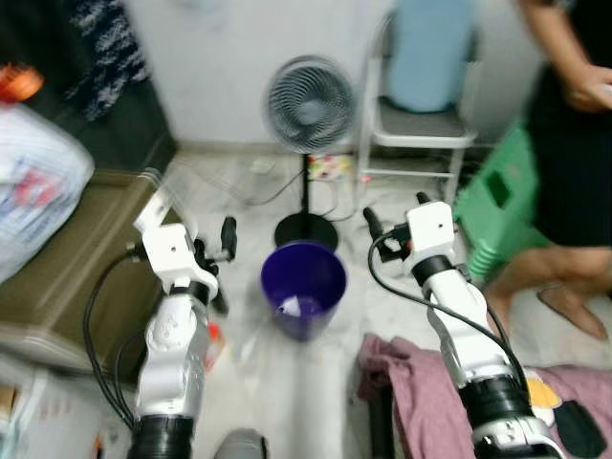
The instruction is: Clean up the room
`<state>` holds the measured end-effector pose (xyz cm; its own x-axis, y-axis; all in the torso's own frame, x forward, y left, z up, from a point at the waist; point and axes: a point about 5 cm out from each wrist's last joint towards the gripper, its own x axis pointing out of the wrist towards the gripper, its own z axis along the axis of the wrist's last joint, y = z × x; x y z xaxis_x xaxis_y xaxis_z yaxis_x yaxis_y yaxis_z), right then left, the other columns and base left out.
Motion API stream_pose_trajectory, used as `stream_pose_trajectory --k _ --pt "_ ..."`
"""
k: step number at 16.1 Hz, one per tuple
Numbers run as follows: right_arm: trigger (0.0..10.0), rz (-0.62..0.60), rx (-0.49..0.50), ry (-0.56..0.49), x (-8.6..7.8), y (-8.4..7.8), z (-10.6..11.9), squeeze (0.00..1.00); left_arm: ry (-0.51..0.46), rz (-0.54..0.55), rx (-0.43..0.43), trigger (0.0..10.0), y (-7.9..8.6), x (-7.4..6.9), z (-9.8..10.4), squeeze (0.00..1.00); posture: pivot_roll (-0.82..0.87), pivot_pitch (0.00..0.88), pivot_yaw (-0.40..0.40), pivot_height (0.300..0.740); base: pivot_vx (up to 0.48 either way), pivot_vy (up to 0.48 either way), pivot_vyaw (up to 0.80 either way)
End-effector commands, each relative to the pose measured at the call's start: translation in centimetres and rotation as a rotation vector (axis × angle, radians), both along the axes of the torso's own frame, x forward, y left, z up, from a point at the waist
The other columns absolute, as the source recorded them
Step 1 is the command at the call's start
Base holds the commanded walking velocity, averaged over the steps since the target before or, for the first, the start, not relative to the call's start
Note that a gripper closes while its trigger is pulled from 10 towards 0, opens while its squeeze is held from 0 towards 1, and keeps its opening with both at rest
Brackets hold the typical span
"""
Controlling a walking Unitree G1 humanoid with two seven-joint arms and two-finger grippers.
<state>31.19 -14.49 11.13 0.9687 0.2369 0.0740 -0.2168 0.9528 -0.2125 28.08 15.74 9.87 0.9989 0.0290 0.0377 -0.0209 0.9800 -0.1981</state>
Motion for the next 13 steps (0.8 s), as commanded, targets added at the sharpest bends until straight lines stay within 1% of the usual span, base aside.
stream_pose_trajectory --k 1,13 --pt "10.0 0.025 0.011 -0.019 0.06 0.69 0.47 0.0 0.003 0.018 0.019 10.0 0.42 -0.04 0.04 0.0 0.0 0.0 0.0 0.74 0.0 0.0 0.79" --pt "10.0 0.023 0.011 -0.018 -0.04 0.59 0.46 0.0 0.006 0.028 0.027 10.0 0.38 -0.06 -0.02 0.0 -0.01 0.0 0.0 0.74 0.0 0.0 0.79"
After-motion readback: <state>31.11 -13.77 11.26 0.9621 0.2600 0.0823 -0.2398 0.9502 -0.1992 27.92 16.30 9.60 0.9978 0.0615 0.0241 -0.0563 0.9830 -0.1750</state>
